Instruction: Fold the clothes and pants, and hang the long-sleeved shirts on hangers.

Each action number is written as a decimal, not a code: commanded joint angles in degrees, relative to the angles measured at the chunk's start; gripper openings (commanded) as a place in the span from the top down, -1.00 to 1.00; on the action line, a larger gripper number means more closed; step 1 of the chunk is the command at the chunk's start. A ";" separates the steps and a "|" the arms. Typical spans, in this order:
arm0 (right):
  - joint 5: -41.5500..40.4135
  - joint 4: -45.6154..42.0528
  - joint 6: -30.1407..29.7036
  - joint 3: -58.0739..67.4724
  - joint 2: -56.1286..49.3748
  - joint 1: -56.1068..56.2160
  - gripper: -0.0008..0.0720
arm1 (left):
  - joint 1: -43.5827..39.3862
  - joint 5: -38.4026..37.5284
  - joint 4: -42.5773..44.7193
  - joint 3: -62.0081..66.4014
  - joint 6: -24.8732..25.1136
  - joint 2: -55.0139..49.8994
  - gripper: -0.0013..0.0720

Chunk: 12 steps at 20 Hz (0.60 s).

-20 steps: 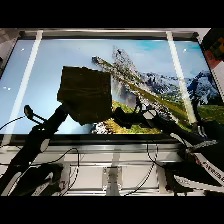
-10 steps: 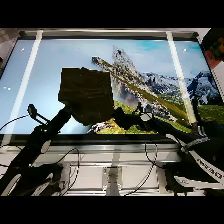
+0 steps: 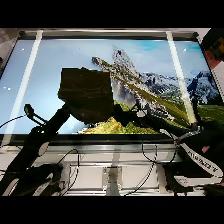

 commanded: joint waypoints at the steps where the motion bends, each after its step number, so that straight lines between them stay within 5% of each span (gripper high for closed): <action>1: 0.11 -1.05 -0.04 0.68 -0.48 0.04 0.89 | -0.04 -2.05 0.02 0.07 0.09 0.24 0.93; 4: 1.42 -3.26 -0.22 0.66 0.52 0.04 0.89 | -0.04 -2.03 0.02 0.09 0.09 0.24 0.93; 7: -5.81 -6.10 -0.20 0.48 9.84 -0.35 0.90 | -0.04 -2.86 0.00 2.12 1.68 0.24 0.93; 12: -5.25 -10.47 -0.17 0.59 27.56 -8.02 0.90 | -0.04 -17.70 -0.35 19.28 14.36 -2.62 0.93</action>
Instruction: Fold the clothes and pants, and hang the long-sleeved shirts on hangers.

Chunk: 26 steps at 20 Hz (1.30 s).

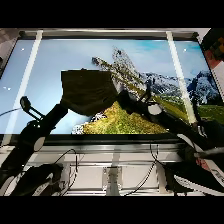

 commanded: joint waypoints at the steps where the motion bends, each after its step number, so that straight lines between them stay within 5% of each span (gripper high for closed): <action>1: -0.52 -4.96 0.00 0.33 10.95 -3.89 0.90 | -0.04 -8.96 -0.42 12.28 8.28 -3.21 0.93; 9: -0.57 -14.25 0.00 13.31 11.37 -6.40 0.90 | -5.90 -3.30 -0.81 43.76 11.76 -24.92 0.93; 17: 14.40 -17.09 0.31 22.95 9.09 -13.27 0.90 | -6.91 -3.15 -0.81 76.63 15.52 -39.65 0.93; 26: 7.19 -16.92 3.43 24.26 2.97 -14.47 0.90 | -6.03 -2.51 -0.22 79.03 17.20 -45.29 0.94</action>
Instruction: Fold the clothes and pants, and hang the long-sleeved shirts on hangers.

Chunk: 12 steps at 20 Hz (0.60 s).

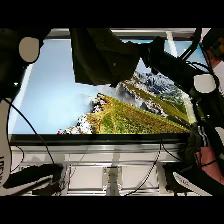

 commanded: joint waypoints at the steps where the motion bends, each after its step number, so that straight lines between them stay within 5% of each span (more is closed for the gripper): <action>1: -2.45 0.00 0.98 2.03 -4.22 -1.27 0.90 | 0.85 1.60 0.26 1.03 0.96 -2.84 0.94; 12: -0.79 -3.23 0.74 20.83 -21.42 -5.55 0.90 | 5.60 1.84 -13.42 12.17 3.78 -15.39 0.94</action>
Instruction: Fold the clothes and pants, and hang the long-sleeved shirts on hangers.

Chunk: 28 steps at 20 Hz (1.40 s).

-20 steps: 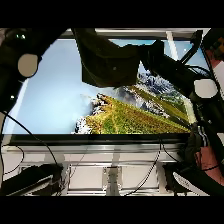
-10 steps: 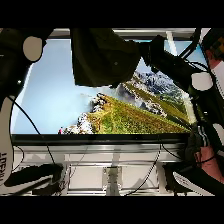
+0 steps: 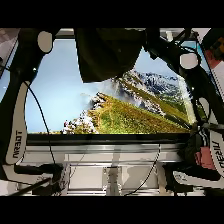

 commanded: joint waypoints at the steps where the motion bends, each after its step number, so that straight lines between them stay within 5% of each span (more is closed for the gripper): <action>1: 2.49 -0.48 -0.02 5.22 -4.20 -2.36 0.90 | 1.42 -4.90 -7.02 5.51 6.47 -4.02 0.94; 6: 14.67 -3.30 0.07 6.05 -5.68 -7.80 0.90 | 3.76 -22.45 -23.63 5.97 27.19 -4.81 0.94; 10: 26.84 -9.64 2.12 1.81 -4.90 -10.97 0.90 | 3.48 -37.94 -23.43 4.17 32.09 -4.74 0.94; 20: 31.32 -16.79 3.39 -37.66 18.34 -10.97 0.90 | -8.46 -58.38 -8.24 -13.94 30.93 6.64 0.94; 28: 44.35 -22.08 3.69 -40.76 24.02 -10.95 0.90 | -16.65 -54.99 -0.52 -46.03 15.98 26.10 0.94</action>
